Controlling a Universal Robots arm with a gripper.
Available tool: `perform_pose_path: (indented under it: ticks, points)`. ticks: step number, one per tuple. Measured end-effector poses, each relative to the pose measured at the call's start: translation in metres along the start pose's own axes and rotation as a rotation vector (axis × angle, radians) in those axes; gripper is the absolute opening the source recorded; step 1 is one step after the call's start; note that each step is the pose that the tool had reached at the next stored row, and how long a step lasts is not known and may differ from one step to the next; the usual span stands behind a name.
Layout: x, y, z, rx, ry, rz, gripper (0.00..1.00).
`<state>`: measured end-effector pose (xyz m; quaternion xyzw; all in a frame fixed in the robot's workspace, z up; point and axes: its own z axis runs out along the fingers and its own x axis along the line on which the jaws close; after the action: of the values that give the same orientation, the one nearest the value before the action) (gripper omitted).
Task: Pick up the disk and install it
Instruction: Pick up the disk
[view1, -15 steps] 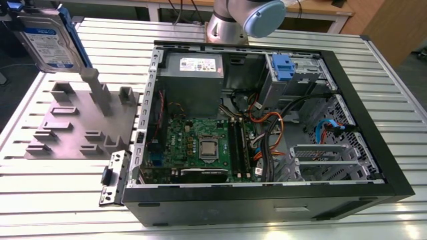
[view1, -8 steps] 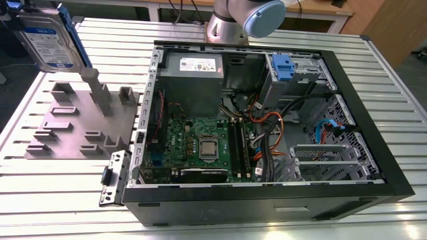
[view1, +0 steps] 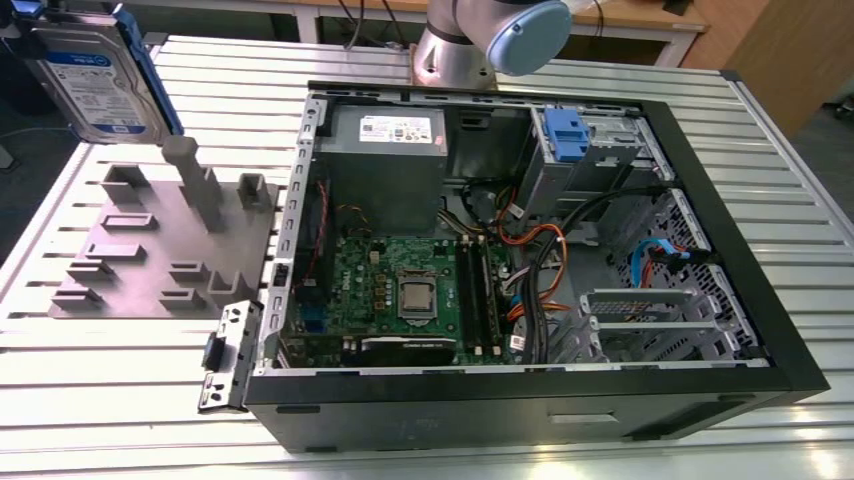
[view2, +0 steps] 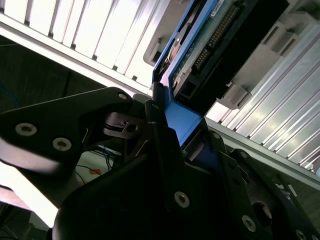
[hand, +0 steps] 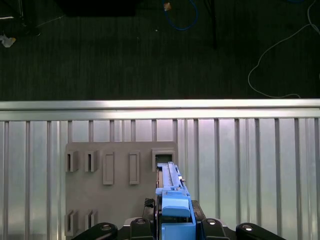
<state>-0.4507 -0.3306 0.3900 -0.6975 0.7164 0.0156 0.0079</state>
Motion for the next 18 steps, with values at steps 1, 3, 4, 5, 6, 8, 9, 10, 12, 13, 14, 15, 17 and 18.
perform_pose_path:
  ticks: [1, 3, 4, 5, 6, 8, 9, 10, 12, 13, 14, 15, 17, 18]
  points:
    - [0.0000, 0.0000, 0.0000, 0.0000, 0.0000, 0.000, 0.37]
    - [0.0000, 0.0000, -0.0004, 0.0000, 0.0000, 0.000, 0.37]
    - [0.0000, 0.0000, -0.0005, 0.0000, 0.0000, 0.000, 0.37]
    - [0.0000, 0.0000, -0.0005, 0.0000, 0.0000, 0.000, 0.37]
    - [0.0000, 0.0000, -0.0006, 0.0000, 0.0000, 0.000, 0.37]
    - [0.0000, 0.0000, -0.0007, 0.0000, 0.0000, 0.000, 0.37]
    - [0.0000, 0.0000, -0.0007, 0.0001, 0.0000, 0.000, 0.37]
    - [0.0000, 0.0000, -0.0007, 0.0000, 0.0000, 0.000, 0.37]
    - [0.0000, 0.0001, -0.0013, -0.0003, 0.0001, 0.000, 0.37]
    - [-0.0001, 0.0000, -0.0020, -0.0003, 0.0001, 0.000, 0.37]
    - [-0.0001, 0.0000, -0.0028, -0.0002, 0.0001, 0.000, 0.37]
    - [-0.0001, 0.0000, -0.0039, -0.0002, 0.0001, 0.000, 0.37]
    - [-0.0002, 0.0001, -0.0052, 0.0000, 0.0000, 0.000, 0.37]
    - [-0.0002, 0.0001, -0.0058, 0.0000, 0.0000, 0.000, 0.37]
